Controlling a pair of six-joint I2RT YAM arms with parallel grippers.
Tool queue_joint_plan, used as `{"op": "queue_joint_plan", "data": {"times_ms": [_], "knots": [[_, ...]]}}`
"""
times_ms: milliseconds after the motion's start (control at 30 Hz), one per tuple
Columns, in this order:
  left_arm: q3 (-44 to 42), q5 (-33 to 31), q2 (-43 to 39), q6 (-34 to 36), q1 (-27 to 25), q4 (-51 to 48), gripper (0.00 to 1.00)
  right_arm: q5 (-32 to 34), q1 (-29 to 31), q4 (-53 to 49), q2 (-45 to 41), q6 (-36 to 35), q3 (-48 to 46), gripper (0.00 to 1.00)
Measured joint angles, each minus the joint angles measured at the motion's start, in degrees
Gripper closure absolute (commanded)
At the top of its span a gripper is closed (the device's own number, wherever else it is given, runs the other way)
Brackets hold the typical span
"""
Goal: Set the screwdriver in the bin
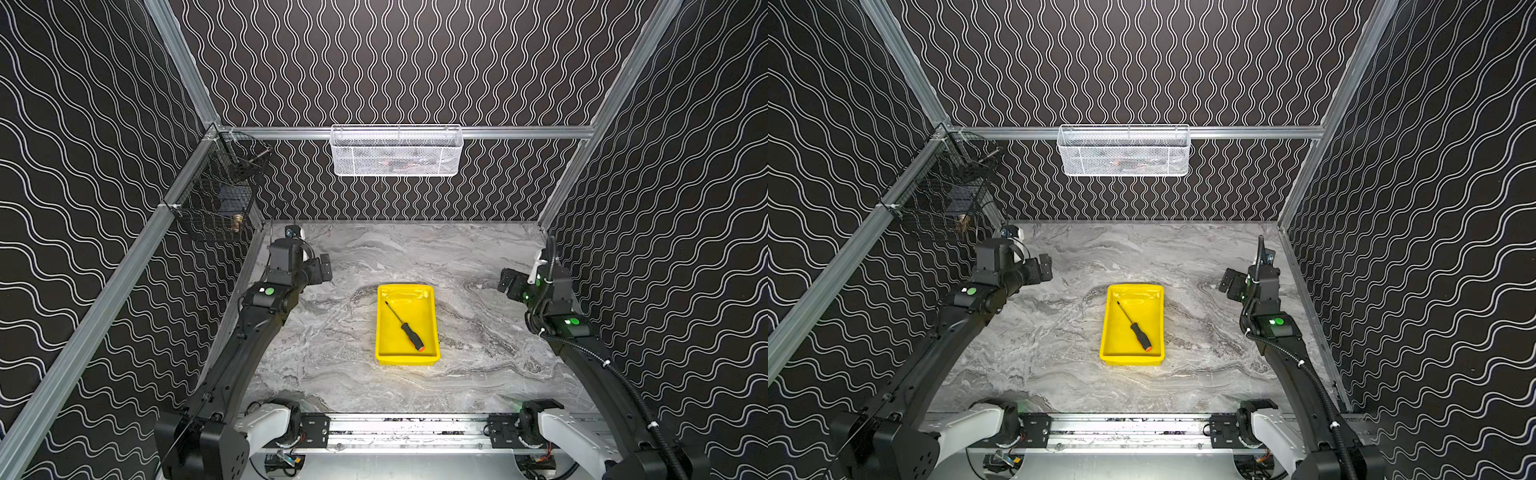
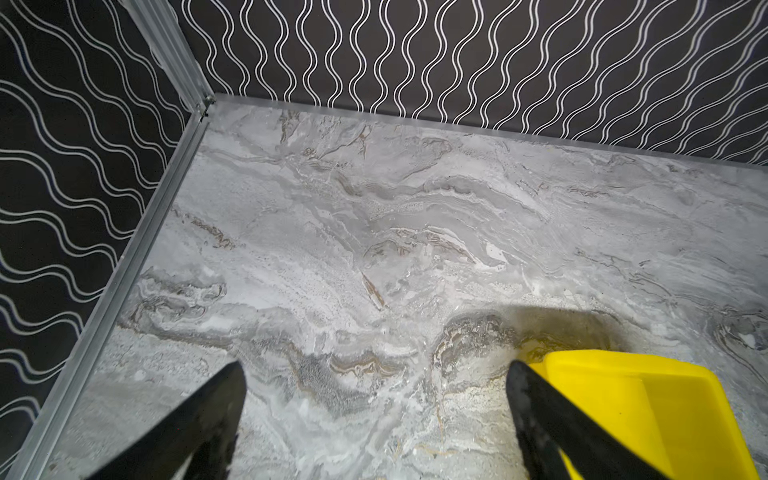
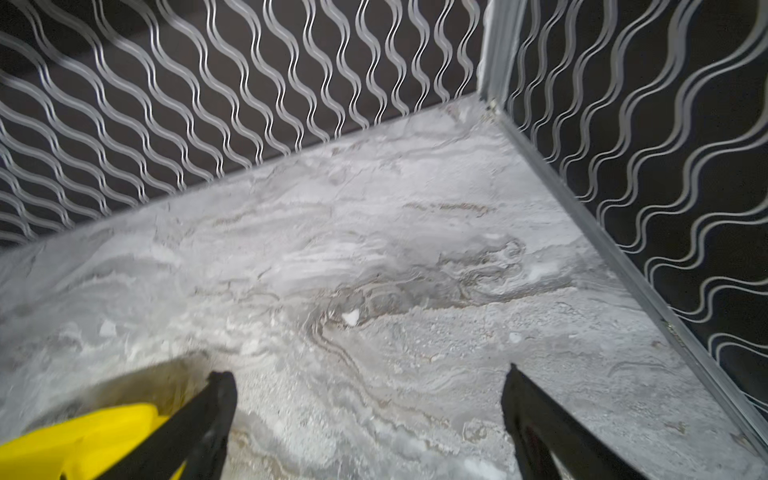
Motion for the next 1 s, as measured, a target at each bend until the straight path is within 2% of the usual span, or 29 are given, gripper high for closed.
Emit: {"op": "queue_joint_plan", "data": {"times_ms": [267,567,767,900,1000], "knots": [[-4.42,1.33,-1.73,2.8,0.0,5.79,0.01,5.27,-0.52,6.19,-0.57,1.05,-3.58,0.01],[-8.09,1.42,-2.14,6.78,0.0,10.36,0.01,4.98,-0.57,14.82,3.41,-3.26,-6.32,0.01],[-10.6,1.9,-2.93,7.58,0.0,13.44,0.01,1.18,-0.61,27.26,5.6,-12.63,-15.23,0.01],[-12.39,-1.68,-2.8,5.33,0.0,15.89,0.01,0.44,-0.81,40.89,7.1,-14.43,-23.74,0.01],[-17.88,-4.22,-2.75,3.13,0.0,20.48,0.01,-0.55,-0.98,49.72,10.36,-15.5,-27.96,0.01]]}}
